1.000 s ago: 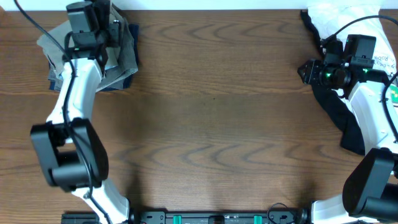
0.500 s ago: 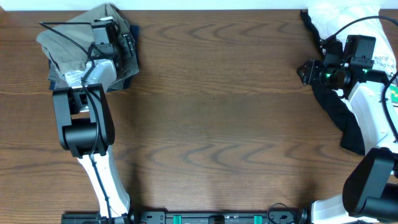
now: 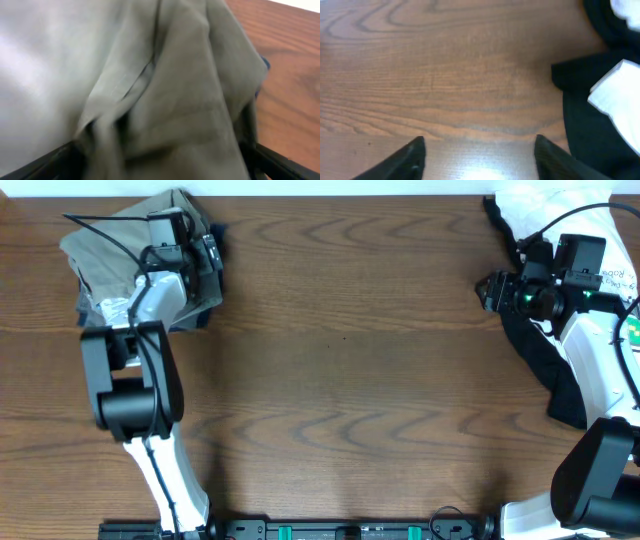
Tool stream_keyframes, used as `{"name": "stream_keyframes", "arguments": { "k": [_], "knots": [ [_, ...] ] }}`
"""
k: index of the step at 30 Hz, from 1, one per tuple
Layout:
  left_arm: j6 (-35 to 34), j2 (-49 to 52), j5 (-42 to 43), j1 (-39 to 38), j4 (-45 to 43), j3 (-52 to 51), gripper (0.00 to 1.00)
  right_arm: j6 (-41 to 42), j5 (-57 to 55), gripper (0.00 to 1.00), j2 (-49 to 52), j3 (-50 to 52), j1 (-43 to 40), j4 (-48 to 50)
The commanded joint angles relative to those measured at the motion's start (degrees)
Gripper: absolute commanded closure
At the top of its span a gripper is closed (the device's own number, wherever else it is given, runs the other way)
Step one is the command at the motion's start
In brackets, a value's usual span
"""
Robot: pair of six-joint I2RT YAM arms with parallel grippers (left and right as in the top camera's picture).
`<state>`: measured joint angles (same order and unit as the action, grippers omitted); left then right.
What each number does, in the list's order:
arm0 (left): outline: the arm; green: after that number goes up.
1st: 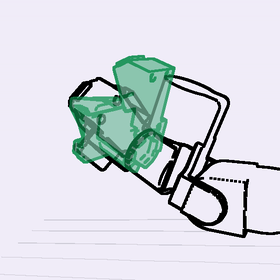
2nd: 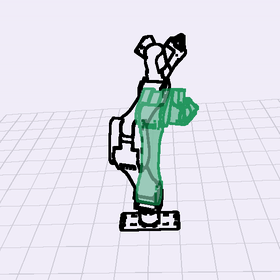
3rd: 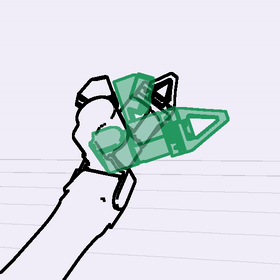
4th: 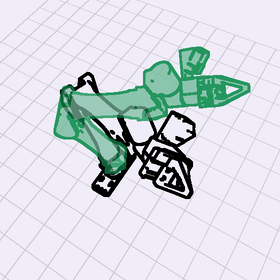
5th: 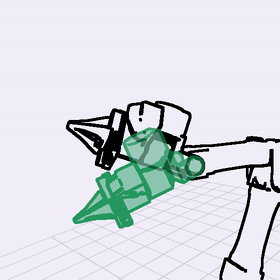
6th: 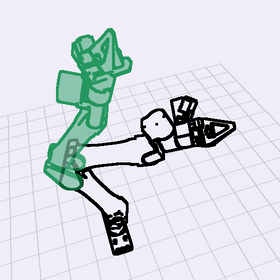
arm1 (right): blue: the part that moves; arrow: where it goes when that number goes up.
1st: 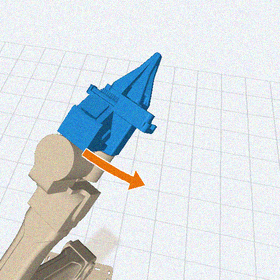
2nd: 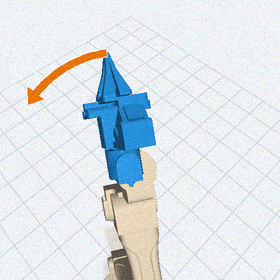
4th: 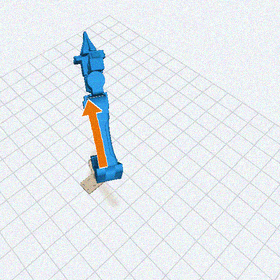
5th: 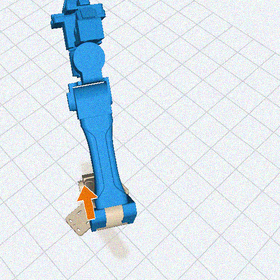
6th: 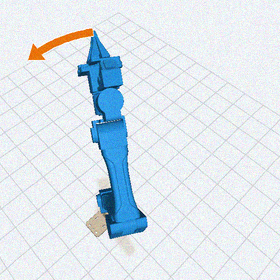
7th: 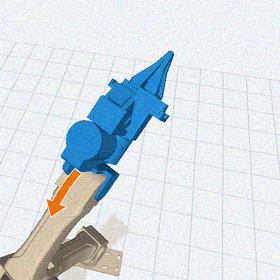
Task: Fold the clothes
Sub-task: 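Lower the shorts onto the grey clothes stack and adjust with left gripper, then open the left gripper and release the shorts on the stack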
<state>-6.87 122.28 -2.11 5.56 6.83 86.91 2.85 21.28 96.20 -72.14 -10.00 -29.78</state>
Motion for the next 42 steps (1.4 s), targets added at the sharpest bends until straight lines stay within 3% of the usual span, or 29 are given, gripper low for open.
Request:
{"name": "stream_keyframes", "arguments": {
  "k": [1,6,12,16,26,42],
  "knots": [
    [-2.05,-8.76,-0.26,0.17,4.26,-0.96,0.02,-2.01,2.67,0.25,-1.05,-0.57,0.33,1.14],
    [-2.05,-20.33,0.35,0.07,11.50,-0.96,0.02,-4.55,3.17,0.08,-4.07,-3.10,0.33,1.25],
    [-2.05,-30.91,9.44,0.07,20.24,-0.96,0.02,-5.29,3.39,0.02,-10.19,-3.76,0.63,0.76],
    [-2.05,-35.28,13.73,0.07,25.07,-0.96,0.02,-8.35,3.32,0.01,-13.49,-3.76,2.60,-0.07],
    [-2.01,-36.98,13.64,0.09,34.16,-0.98,0.02,-10.67,2.03,0.01,-15.58,-3.76,4.92,0.07],
    [-2.01,-36.98,13.64,0.09,34.73,-0.98,0.02,-10.67,2.05,0.01,-15.50,-3.76,4.94,0.02]
  ]
}}
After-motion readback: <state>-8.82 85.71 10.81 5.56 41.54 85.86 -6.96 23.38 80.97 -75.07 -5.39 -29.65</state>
